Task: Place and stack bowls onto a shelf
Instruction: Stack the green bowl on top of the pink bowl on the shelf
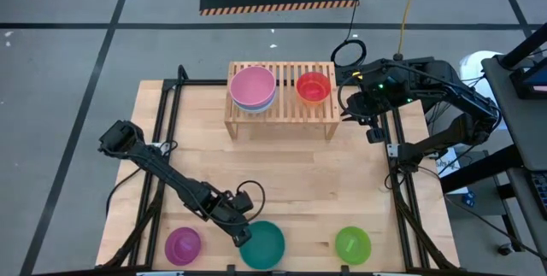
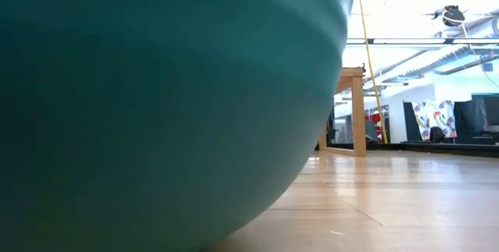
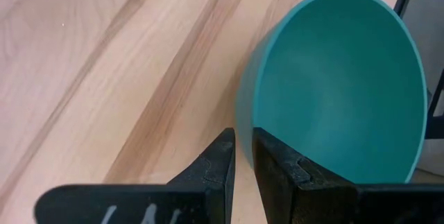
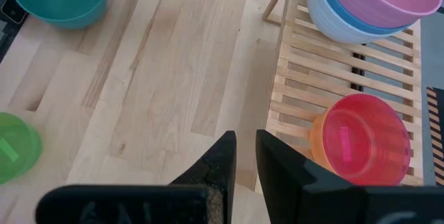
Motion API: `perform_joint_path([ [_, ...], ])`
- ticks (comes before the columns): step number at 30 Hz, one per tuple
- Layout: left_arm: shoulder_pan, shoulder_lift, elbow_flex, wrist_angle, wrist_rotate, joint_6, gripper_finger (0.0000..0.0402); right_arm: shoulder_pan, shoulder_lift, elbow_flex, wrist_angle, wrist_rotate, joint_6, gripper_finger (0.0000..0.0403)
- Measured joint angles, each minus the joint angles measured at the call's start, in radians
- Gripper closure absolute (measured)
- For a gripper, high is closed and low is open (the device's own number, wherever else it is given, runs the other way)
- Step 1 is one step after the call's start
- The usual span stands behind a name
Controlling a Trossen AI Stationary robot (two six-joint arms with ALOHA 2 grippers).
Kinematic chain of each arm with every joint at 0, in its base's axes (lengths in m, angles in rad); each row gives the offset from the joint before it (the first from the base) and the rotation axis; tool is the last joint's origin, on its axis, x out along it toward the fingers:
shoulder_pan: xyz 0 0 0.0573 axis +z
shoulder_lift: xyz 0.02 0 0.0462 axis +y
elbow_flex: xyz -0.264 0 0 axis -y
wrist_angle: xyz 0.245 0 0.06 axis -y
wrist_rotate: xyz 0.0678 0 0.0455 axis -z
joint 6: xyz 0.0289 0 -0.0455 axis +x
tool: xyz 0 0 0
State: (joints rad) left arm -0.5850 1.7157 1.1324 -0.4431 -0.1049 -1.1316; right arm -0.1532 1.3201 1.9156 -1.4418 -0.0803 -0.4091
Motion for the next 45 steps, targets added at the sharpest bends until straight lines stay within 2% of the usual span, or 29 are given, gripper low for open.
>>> perform_joint_path([
  [11, 0.000, 0.000, 0.000, 0.010, 0.018, -0.027, 0.0346, 0.000, 0.000, 0.000, 0.000, 0.000, 0.000, 0.0353],
  [18, -0.005, 0.000, 0.000, 0.080, 0.018, -0.007, 0.0346, 0.000, 0.000, 0.000, 0.000, 0.000, 0.000, 0.0353],
  [25, -0.011, 0.027, 0.000, 0.011, 0.017, -0.004, 0.0346, 0.000, 0.000, 0.000, 0.000, -0.001, 0.000, 0.0353],
  [39, -0.010, 0.012, 0.001, 0.108, 0.024, 0.012, 0.0346, 0.000, 0.001, 0.001, 0.000, 0.000, -0.004, 0.0353],
  [45, -0.011, 0.015, 0.001, 0.076, 0.021, 0.024, 0.0346, 0.000, 0.001, 0.001, 0.000, 0.000, -0.004, 0.0353],
])
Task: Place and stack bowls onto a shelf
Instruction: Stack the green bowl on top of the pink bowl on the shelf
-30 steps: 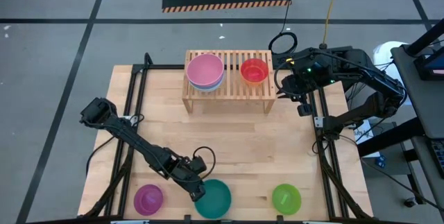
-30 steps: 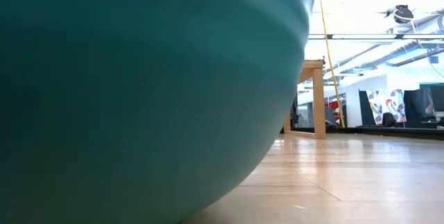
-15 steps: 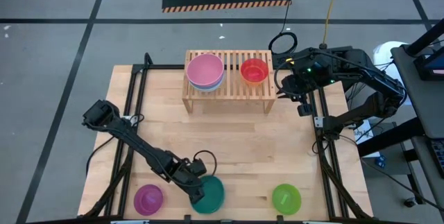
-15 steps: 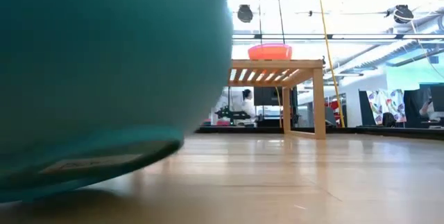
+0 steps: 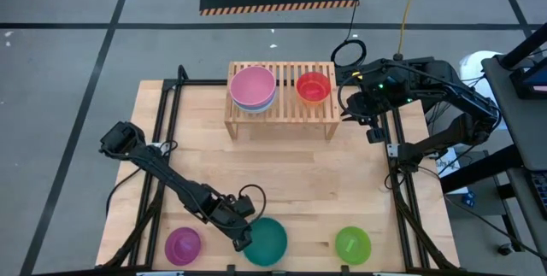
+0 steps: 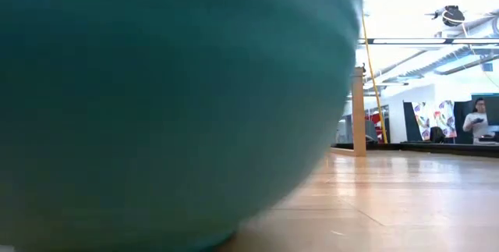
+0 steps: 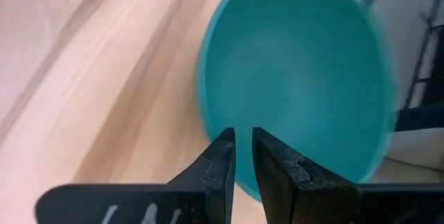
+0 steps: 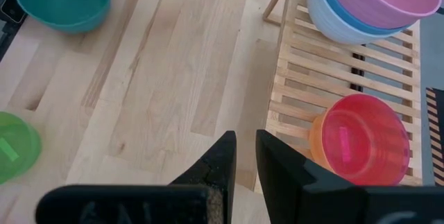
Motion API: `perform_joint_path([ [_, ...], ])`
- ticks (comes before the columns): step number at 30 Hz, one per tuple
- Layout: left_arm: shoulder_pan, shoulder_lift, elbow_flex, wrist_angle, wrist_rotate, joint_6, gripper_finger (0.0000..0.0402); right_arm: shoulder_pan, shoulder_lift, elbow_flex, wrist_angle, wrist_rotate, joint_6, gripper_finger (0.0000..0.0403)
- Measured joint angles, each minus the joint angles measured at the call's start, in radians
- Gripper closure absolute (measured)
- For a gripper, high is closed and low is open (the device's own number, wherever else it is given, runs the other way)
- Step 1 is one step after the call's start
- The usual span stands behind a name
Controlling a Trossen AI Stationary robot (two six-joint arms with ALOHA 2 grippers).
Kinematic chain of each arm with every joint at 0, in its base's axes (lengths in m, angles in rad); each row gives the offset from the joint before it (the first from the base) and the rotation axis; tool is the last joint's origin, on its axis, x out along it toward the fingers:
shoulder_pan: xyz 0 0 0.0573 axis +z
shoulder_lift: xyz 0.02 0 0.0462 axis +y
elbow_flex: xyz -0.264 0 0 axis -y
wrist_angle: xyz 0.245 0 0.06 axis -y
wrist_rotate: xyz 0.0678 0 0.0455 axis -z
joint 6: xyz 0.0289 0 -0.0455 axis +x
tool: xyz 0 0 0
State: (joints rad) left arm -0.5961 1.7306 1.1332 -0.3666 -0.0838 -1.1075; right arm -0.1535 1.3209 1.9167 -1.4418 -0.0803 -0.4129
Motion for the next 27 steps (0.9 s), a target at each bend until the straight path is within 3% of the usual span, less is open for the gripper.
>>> perform_joint_path([
  [18, 0.003, -0.008, 0.000, -0.026, -0.135, 0.047, 0.0346, 0.000, 0.000, 0.000, 0.000, 0.000, 0.000, 0.0353],
  [27, 0.003, -0.008, 0.000, -0.029, -0.053, 0.031, 0.0346, 0.000, 0.000, 0.000, 0.000, 0.000, 0.000, 0.0353],
])
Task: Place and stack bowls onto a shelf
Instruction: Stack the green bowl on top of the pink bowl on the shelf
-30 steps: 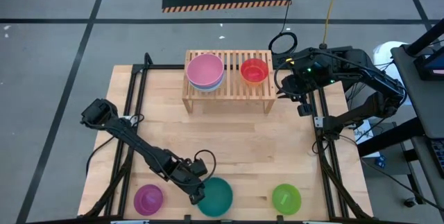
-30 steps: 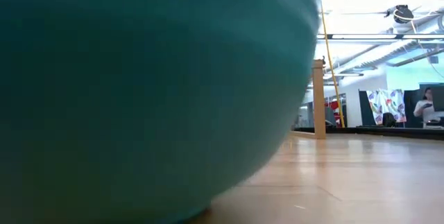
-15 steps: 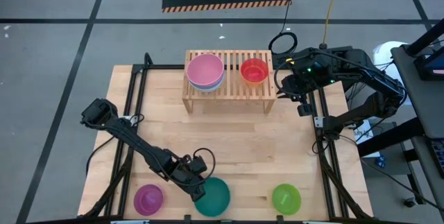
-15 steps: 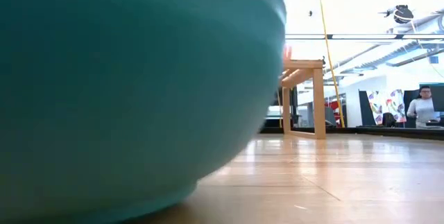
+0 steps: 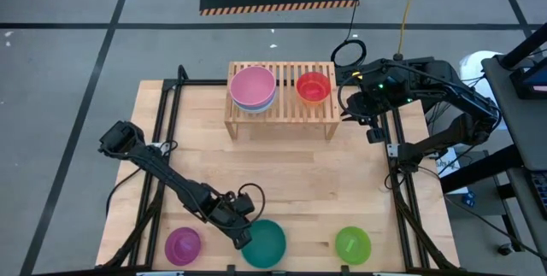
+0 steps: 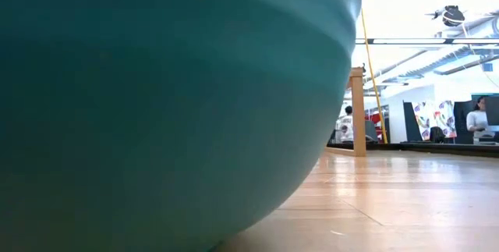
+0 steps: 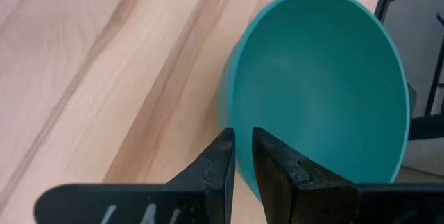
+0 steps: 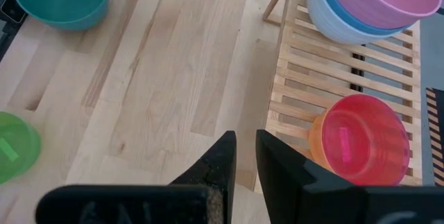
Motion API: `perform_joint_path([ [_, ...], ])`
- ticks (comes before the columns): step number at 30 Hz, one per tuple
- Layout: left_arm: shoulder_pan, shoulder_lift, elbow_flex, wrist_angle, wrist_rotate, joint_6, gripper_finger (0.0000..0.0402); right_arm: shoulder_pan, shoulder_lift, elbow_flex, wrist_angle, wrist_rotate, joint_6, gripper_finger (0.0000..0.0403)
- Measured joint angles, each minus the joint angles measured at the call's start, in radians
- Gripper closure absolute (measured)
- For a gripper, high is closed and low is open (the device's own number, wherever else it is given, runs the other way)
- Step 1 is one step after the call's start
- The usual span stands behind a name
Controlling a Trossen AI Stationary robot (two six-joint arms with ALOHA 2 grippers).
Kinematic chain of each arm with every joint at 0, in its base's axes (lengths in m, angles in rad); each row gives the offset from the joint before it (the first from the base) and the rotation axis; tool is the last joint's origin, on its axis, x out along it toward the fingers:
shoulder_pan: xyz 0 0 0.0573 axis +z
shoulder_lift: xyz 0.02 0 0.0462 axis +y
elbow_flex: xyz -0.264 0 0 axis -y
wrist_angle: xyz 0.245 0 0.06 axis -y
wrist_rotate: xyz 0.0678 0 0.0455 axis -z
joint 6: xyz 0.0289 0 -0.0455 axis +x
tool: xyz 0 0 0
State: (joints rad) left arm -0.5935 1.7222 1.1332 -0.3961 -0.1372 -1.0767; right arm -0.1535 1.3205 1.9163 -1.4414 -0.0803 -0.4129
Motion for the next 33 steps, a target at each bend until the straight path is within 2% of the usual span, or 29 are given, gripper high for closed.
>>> perform_joint_path([
  [33, -0.004, 0.000, 0.000, -0.011, 0.039, -0.055, 0.0346, 0.000, 0.000, 0.000, 0.000, 0.000, 0.000, 0.0353],
])
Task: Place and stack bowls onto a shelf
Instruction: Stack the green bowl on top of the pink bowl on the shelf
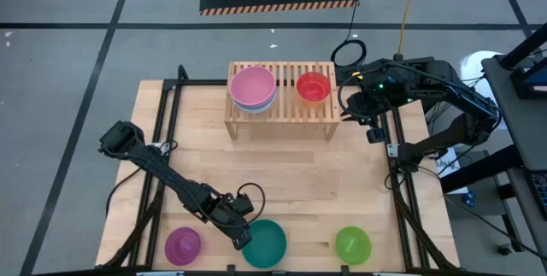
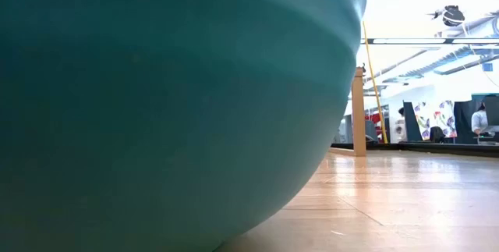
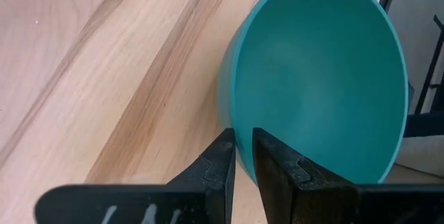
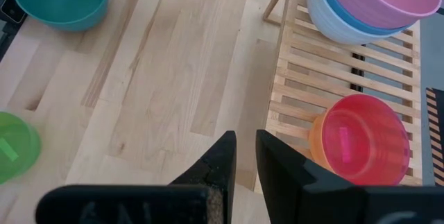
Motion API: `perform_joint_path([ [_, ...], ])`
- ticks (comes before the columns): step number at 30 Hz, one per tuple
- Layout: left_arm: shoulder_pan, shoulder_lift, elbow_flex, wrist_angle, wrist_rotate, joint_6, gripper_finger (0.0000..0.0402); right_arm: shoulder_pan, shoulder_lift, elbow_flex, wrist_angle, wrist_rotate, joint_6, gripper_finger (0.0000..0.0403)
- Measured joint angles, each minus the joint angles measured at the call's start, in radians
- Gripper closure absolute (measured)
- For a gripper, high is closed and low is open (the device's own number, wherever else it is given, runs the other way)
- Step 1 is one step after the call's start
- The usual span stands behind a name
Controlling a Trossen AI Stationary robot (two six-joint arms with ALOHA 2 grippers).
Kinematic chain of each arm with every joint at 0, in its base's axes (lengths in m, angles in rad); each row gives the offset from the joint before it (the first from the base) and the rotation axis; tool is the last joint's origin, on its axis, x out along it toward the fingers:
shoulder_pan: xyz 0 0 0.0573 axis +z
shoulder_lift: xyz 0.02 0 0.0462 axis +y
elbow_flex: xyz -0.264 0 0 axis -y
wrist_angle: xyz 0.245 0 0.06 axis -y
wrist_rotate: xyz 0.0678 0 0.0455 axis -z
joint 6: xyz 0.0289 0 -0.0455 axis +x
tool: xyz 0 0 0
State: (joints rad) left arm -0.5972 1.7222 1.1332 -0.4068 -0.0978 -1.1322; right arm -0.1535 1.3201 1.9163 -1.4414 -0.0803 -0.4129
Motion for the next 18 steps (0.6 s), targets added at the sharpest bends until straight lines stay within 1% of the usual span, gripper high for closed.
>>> perform_joint_path([
  [9, 0.000, 0.000, 0.000, 0.000, 0.001, -0.023, 0.0346, 0.000, 0.000, 0.000, 0.000, 0.000, -0.019, 0.0353],
  [13, 0.000, 0.000, 0.000, 0.003, 0.019, -0.054, 0.0346, 0.000, 0.000, -0.001, 0.000, 0.000, -0.021, 0.0353],
  [18, 0.000, 0.013, 0.000, 0.042, 0.021, -0.055, 0.0346, 0.000, 0.000, -0.001, 0.000, 0.000, -0.022, 0.0353],
])
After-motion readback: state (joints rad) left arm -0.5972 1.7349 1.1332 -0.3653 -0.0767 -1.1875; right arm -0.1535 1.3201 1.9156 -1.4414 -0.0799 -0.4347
